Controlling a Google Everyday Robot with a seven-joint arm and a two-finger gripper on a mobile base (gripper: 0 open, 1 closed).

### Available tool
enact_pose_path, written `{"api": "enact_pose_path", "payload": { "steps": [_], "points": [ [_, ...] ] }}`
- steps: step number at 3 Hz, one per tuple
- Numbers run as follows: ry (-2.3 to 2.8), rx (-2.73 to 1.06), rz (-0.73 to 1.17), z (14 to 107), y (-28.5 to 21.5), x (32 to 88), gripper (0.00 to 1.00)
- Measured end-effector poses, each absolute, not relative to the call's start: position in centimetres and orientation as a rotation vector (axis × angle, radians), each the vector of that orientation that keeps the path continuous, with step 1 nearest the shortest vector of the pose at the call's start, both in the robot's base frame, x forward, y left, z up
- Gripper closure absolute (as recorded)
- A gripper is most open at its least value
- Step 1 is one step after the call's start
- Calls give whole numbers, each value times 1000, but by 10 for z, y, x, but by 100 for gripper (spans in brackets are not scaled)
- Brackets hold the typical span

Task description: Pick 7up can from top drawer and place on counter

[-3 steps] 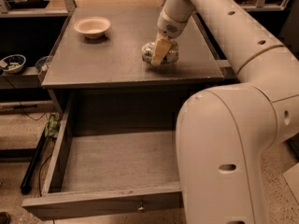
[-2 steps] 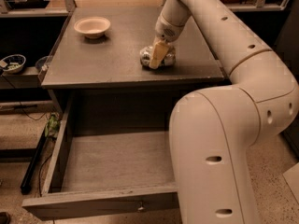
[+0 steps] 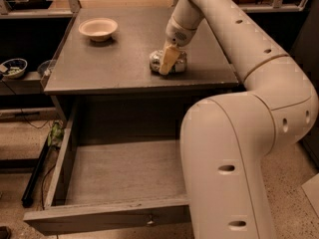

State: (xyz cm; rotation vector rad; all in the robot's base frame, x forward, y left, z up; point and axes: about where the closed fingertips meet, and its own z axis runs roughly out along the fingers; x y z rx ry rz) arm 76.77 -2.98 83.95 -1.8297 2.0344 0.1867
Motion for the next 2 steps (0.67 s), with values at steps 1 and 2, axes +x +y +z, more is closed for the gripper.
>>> {"api": "enact_pose_path", "payload": {
  "steps": [1,2],
  "points": [
    [2034,-1830,187,840,-30,768,73],
    [2034,-1830,187,840,-30,768,50]
  ]
}}
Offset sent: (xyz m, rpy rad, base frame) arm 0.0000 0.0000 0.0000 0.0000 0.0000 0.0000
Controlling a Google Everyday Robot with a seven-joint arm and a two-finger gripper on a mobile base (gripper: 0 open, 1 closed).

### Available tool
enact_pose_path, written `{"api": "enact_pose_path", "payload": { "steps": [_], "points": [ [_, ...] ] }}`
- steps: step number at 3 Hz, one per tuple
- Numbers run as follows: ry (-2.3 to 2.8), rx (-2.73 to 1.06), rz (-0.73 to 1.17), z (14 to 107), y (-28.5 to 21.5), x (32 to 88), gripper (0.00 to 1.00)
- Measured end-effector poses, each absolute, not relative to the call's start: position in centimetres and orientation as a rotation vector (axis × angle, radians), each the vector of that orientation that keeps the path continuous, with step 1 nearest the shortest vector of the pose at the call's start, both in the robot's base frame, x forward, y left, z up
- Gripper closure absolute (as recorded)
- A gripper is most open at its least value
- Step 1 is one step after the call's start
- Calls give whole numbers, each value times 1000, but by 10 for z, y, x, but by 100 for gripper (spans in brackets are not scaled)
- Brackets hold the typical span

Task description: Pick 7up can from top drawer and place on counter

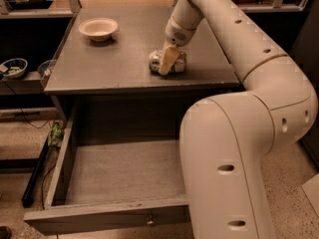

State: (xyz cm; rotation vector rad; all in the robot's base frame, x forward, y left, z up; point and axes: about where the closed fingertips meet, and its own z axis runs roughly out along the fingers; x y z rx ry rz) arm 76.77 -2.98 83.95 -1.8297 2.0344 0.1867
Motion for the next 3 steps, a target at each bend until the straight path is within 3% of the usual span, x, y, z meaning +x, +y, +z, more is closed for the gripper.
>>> {"api": "enact_pose_path", "payload": {
  "steps": [2,3],
  "points": [
    [2034,-1830,187,839,-30,768,0],
    [2034,-1830,187,839,-30,768,0]
  ]
}}
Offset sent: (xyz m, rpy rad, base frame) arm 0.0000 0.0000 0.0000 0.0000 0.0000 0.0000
